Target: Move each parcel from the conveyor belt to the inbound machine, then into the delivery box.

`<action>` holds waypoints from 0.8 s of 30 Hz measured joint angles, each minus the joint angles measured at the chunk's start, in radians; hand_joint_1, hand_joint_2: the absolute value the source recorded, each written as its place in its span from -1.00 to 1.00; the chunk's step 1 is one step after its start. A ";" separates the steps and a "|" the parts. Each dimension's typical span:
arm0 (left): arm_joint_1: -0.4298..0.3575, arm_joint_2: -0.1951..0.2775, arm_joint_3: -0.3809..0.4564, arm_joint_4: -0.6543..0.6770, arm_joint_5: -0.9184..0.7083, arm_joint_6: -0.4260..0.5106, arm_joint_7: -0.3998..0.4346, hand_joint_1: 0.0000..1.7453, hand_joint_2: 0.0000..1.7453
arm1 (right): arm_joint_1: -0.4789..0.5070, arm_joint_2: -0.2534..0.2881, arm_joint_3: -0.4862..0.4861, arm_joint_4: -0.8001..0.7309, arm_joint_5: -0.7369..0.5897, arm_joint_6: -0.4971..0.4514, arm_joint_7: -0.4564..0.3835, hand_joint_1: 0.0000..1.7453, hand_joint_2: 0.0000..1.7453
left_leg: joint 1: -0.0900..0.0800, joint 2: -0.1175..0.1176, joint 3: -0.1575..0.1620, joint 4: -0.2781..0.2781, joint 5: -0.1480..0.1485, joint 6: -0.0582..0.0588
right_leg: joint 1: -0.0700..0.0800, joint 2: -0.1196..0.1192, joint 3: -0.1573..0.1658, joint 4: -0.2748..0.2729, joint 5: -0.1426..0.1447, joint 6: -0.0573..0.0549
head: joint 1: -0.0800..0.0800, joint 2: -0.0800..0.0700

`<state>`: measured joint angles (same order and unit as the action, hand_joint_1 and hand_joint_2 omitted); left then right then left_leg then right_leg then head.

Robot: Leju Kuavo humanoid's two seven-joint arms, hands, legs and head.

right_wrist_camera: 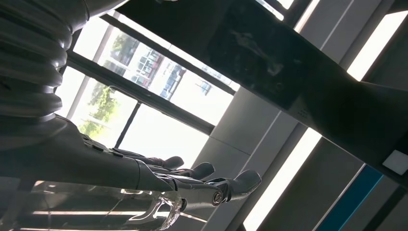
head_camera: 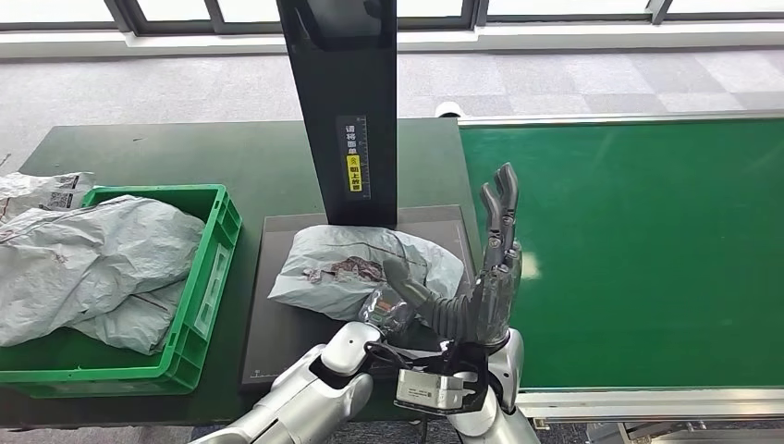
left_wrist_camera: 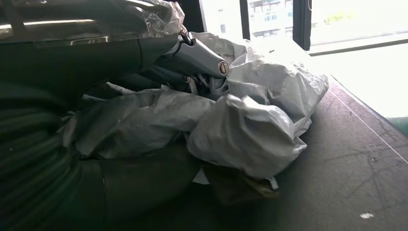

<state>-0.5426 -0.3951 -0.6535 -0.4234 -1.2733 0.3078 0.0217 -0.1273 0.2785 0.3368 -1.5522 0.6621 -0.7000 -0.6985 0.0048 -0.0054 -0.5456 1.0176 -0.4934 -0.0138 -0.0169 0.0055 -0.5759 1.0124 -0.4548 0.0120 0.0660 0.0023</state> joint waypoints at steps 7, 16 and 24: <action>0.000 0.005 0.003 0.006 -0.095 0.030 0.072 1.00 1.00 | 0.007 0.000 0.000 -0.001 0.001 0.000 0.000 -1.00 1.00 | 0.000 0.000 -0.001 0.000 -0.001 -0.001 | 0.000 0.001 -0.001 0.000 0.000 0.000 | 0.000 0.000; 0.001 0.010 0.011 0.008 -0.123 0.044 0.098 1.00 1.00 | 0.007 0.000 0.000 -0.001 0.000 0.000 0.000 -1.00 1.00 | 0.000 0.001 -0.001 0.000 -0.001 -0.001 | 0.000 0.001 -0.002 0.000 0.000 0.000 | 0.000 0.000; 0.002 0.011 0.017 0.008 -0.123 0.044 0.098 1.00 1.00 | 0.007 0.000 0.000 -0.001 0.000 0.000 0.000 -1.00 1.00 | 0.000 0.000 -0.001 0.000 -0.001 -0.001 | 0.000 0.001 -0.002 0.000 0.000 0.000 | 0.000 0.000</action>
<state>-0.5409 -0.3844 -0.6361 -0.4158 -1.3967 0.3517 0.1194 -0.1206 0.2785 0.3368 -1.5534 0.6619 -0.7000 -0.6985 0.0050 -0.0049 -0.5464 1.0175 -0.4946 -0.0144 -0.0168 0.0067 -0.5775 1.0124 -0.4550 0.0119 0.0660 0.0023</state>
